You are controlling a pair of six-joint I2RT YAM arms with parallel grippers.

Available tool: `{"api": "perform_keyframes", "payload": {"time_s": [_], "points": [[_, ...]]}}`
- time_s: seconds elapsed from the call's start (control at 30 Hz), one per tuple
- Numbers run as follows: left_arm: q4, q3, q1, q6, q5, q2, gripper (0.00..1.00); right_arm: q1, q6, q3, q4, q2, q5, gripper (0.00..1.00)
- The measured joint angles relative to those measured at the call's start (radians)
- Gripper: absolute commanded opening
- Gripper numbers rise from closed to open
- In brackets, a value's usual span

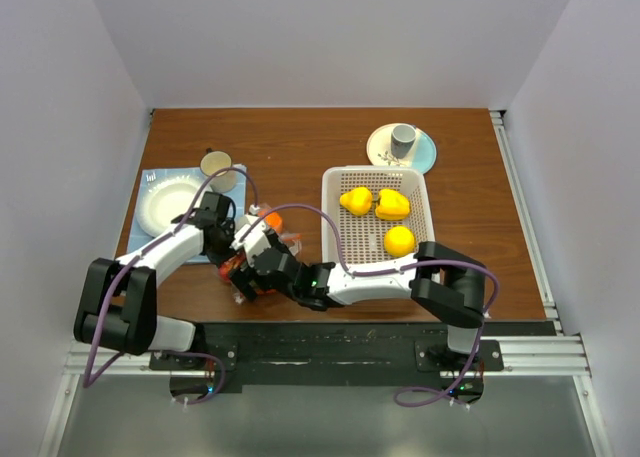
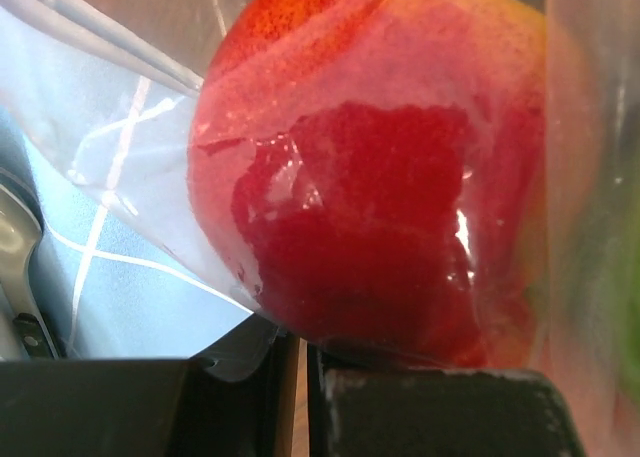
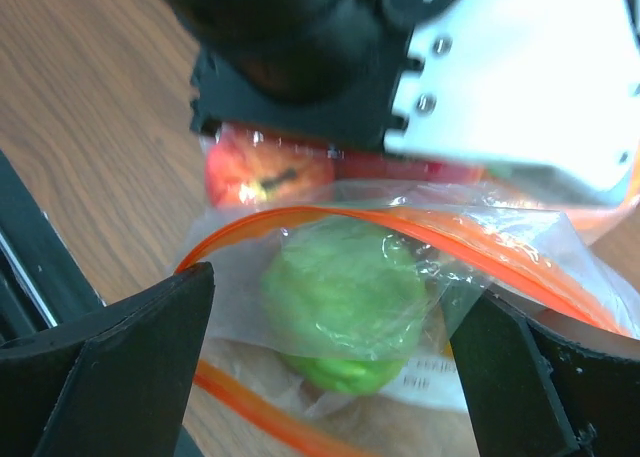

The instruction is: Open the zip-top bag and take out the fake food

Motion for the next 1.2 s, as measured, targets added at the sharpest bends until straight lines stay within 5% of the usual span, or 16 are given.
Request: {"api": "perform_keyframes", "payload": {"time_s": [0.3,0.47,0.53,0.67,0.77,1.2], "points": [[0.002,0.0,-0.005,-0.002,-0.013,0.01,0.1,0.0,-0.059,0.044,-0.026,-0.028,0.055,0.98],[0.003,0.0,-0.006,-0.002,-0.014,0.011,0.09,0.0,-0.04,0.008,-0.083,-0.172,0.048,0.96],[0.003,0.0,-0.006,-0.002,-0.016,0.012,0.09,0.0,-0.024,-0.048,-0.09,-0.264,0.032,0.86],[0.003,0.0,-0.006,-0.002,-0.018,0.013,0.09,0.0,0.013,-0.163,-0.103,-0.423,0.01,0.28],[0.002,0.002,-0.006,-0.003,-0.018,0.013,0.09,0.0,0.048,-0.229,-0.116,-0.47,-0.01,0.13],[0.002,0.002,-0.007,-0.003,-0.02,0.009,0.09,0.0,0.09,-0.268,-0.134,-0.233,-0.057,0.14]]}}
